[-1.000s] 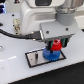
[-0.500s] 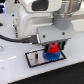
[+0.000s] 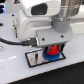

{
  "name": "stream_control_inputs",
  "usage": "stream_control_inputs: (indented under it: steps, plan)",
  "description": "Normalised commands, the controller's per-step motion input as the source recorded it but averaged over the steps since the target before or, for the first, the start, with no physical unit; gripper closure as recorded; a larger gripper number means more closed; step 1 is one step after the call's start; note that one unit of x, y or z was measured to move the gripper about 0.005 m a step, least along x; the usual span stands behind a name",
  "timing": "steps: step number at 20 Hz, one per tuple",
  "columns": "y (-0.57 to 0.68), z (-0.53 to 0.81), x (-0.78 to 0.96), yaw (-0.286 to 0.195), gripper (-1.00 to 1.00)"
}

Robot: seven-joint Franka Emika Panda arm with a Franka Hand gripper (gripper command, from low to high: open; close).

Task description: Insert the blue gear onto the right peg, followed by the red gear

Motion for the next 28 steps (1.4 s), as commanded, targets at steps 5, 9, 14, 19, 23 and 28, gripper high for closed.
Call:
stream_control_inputs:
  steps: [5, 9, 14, 19, 23, 28]
  plan:
    - [-0.19, -0.38, 0.14, 0.0, 1.0]
    - [-0.13, -0.31, 0.13, 0.0, 1.0]
    - [0.08, 0.12, 0.1, 0.0, -1.0]
    - [0.12, 0.51, 0.03, 0.0, -1.0]
    - [0.09, 0.63, 0.0, 0.0, -1.0]
    - [0.0, 0.13, 0.01, 0.0, -1.0]
